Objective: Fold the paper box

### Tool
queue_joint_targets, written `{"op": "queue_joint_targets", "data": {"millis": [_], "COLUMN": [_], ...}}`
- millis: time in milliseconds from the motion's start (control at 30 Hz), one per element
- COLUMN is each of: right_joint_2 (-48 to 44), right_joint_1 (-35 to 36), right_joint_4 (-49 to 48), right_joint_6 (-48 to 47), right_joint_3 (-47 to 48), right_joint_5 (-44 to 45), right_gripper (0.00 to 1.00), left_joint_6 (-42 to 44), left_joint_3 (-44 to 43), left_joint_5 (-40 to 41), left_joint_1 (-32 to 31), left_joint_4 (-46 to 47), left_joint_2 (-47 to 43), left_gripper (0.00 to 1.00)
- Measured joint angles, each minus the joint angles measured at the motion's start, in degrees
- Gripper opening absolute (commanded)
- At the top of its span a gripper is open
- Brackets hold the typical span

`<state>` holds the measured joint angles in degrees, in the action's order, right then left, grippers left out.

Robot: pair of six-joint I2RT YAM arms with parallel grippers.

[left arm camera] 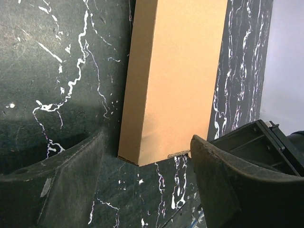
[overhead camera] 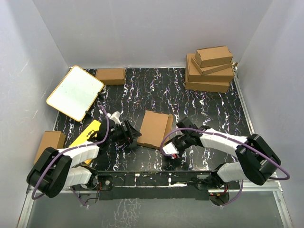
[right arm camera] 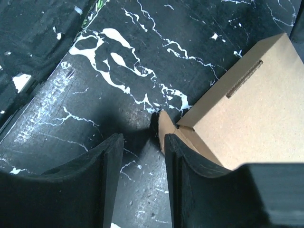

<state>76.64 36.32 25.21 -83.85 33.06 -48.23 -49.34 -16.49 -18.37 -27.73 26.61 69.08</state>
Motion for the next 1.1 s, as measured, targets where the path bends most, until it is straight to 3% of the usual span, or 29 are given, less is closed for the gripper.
{"op": "queue_joint_targets", "data": {"millis": [467,1100], "right_joint_2": [1.7,2.4], "right_joint_1": [4.6,5.3], "right_joint_4": [-6.4,-10.2], "right_joint_6": [4.3,9.2], "right_joint_3": [-0.2,-0.7], "right_joint_5": [5.4,9.2], "right_gripper": [0.36,0.16], "left_joint_6": [-0.2,0.3], "left_joint_3": [-0.2,-0.8], "left_joint_5": [1.3,2.5], "left_joint_1": [-1.6,-1.7], "left_joint_4": [0.5,2.1], "left_joint_2": [2.3,4.8], "left_gripper": [0.67,0.64]}}
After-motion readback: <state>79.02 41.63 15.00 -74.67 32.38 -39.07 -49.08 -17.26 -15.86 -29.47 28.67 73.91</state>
